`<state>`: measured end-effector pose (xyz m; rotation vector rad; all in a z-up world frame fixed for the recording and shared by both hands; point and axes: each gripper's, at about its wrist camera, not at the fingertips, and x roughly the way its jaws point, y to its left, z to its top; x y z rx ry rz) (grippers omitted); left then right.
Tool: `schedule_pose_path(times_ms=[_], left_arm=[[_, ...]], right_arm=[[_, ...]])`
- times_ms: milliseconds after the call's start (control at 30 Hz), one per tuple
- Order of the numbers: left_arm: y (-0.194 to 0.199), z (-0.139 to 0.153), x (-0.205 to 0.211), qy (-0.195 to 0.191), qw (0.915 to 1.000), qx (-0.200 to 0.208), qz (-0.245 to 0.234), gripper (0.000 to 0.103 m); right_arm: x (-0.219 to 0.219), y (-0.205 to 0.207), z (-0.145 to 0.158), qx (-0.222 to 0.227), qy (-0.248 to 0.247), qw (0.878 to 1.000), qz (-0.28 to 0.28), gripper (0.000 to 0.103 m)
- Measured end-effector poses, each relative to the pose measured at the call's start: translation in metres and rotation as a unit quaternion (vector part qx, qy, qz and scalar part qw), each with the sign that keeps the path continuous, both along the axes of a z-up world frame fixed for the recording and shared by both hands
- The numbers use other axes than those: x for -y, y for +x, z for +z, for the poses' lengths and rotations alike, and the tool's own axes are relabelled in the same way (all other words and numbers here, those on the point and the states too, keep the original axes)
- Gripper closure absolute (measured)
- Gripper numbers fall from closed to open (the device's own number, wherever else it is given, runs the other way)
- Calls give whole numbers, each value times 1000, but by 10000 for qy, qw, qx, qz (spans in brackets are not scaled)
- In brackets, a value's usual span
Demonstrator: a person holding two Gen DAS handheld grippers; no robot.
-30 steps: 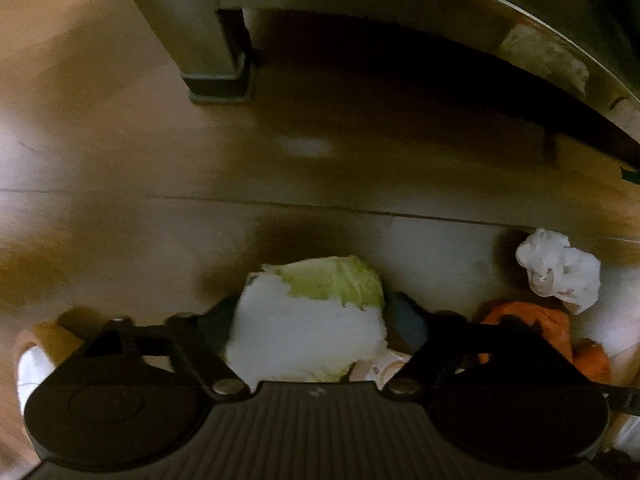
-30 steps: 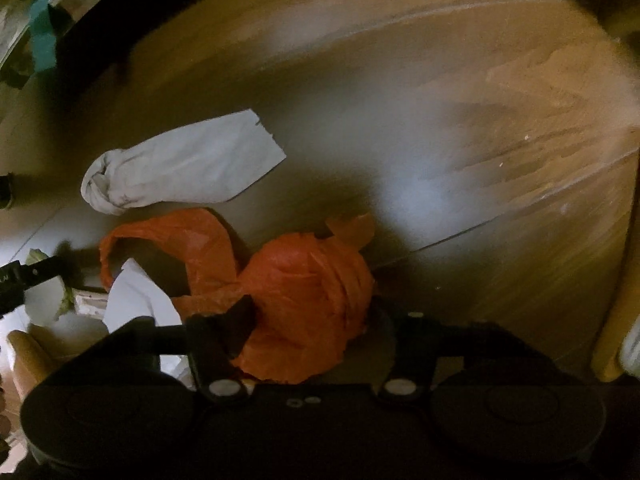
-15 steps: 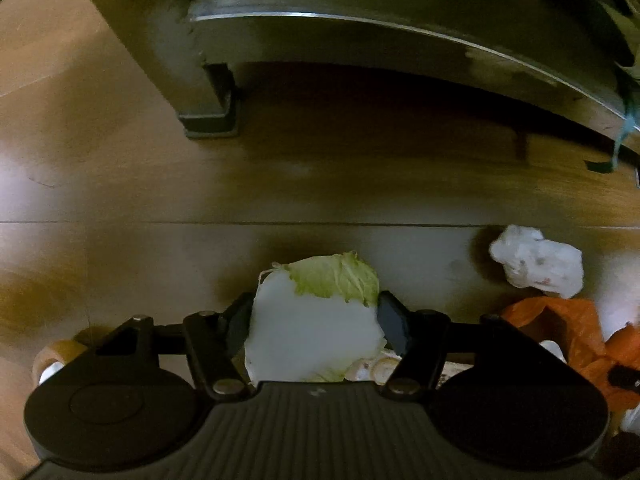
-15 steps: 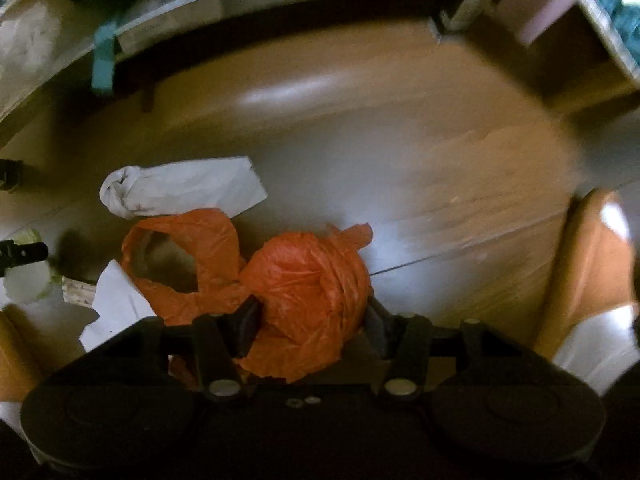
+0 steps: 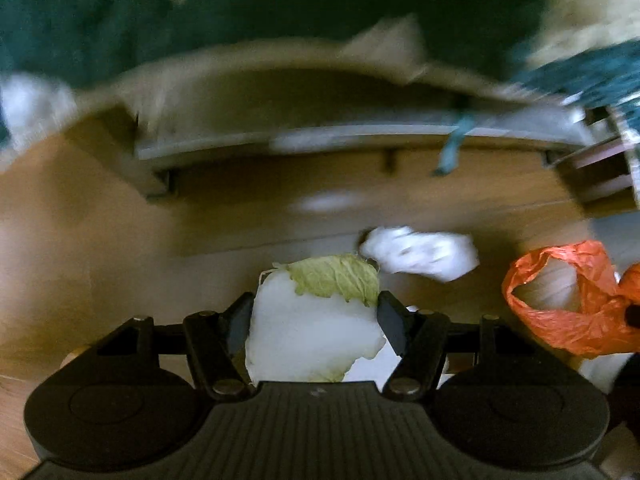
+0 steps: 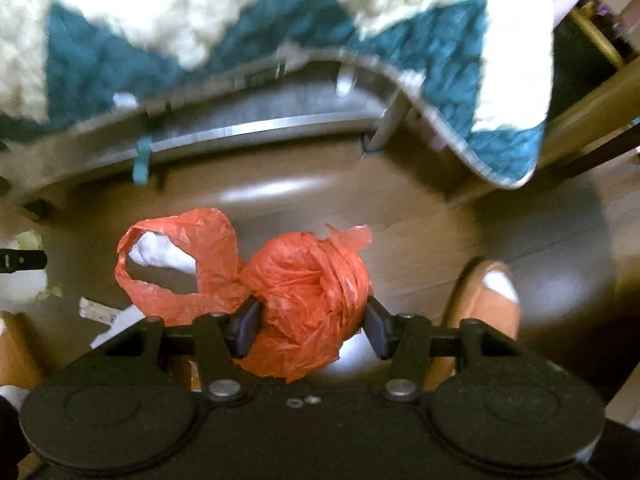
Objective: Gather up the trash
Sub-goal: 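Carry the cabbage leaf with the left tool while the right carries the red bag to the teal bin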
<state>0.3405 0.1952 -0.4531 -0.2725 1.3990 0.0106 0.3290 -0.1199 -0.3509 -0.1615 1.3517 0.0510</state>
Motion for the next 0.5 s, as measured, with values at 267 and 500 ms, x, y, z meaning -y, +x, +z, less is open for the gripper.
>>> schedule_pose_path(times_ms=[267, 500], left_arm=[[-19, 122, 38, -152, 9953, 893, -345, 38], [-56, 224, 78, -207, 9861, 1553, -558, 38]], right_arm=[[22, -27, 126, 911, 228, 9949, 375, 50], [46, -61, 219, 1602, 257, 9844, 681, 50]])
